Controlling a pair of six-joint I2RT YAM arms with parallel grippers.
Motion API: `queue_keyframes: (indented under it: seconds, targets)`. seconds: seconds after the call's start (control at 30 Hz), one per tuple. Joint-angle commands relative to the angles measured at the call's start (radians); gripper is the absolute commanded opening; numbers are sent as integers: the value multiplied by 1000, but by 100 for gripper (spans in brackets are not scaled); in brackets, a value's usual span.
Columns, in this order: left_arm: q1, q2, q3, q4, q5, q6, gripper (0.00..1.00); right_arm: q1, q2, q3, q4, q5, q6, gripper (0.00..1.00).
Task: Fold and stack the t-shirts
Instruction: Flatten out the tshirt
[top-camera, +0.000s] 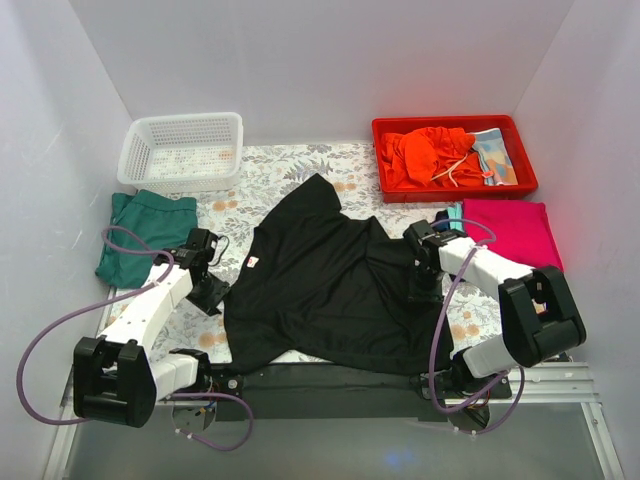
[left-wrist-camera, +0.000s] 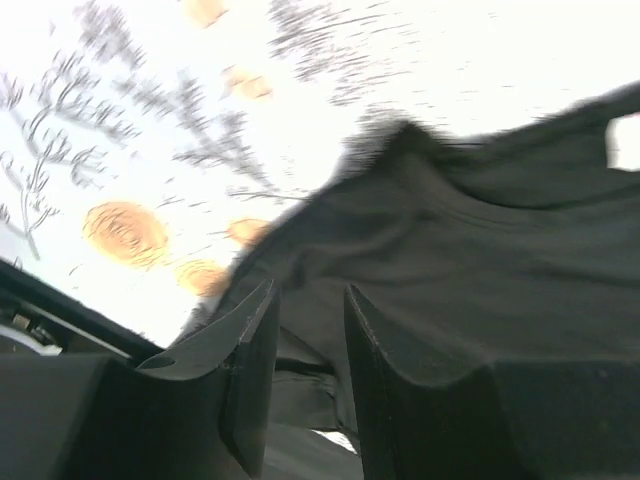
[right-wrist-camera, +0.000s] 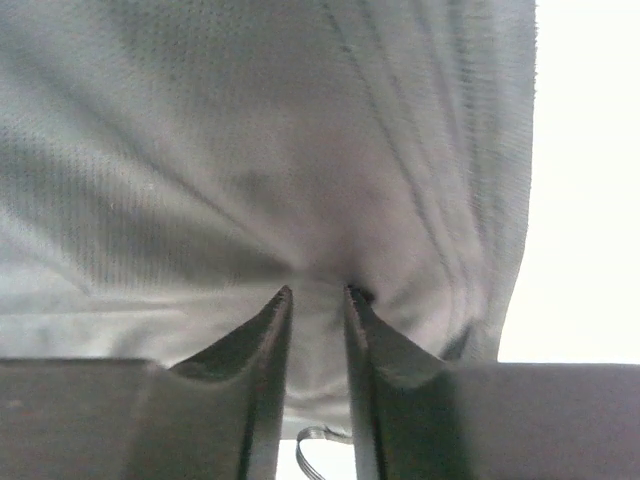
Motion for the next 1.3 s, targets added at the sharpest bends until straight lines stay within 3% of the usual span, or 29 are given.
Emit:
queue_keyframes:
  seconds: [0.0, 0.2, 0.43, 0.6, 0.87, 1.07, 1.27]
  targets:
    - [6, -10, 108, 75, -33, 110, 31, 2, -82, 156, -53, 112, -6, 39]
    - [3, 93, 190, 165, 10, 204, 32, -67, -34, 345, 36, 141, -17, 45]
    - [3, 150, 187, 268, 53, 283, 32, -254, 32, 219, 304, -58, 0, 42]
    - [3, 167, 187, 283, 69, 300, 33, -291, 71, 184, 417, -162, -6, 34]
    - [3, 165, 179, 274, 55, 322, 33, -331, 124, 173, 493, -241, 19, 33]
    - [3, 178, 191, 268, 36, 348, 33, -331, 180, 198, 496, -213, 13, 33]
    - [3, 173, 183, 271, 36, 356, 33, -333, 149, 205, 461, -181, -10, 43]
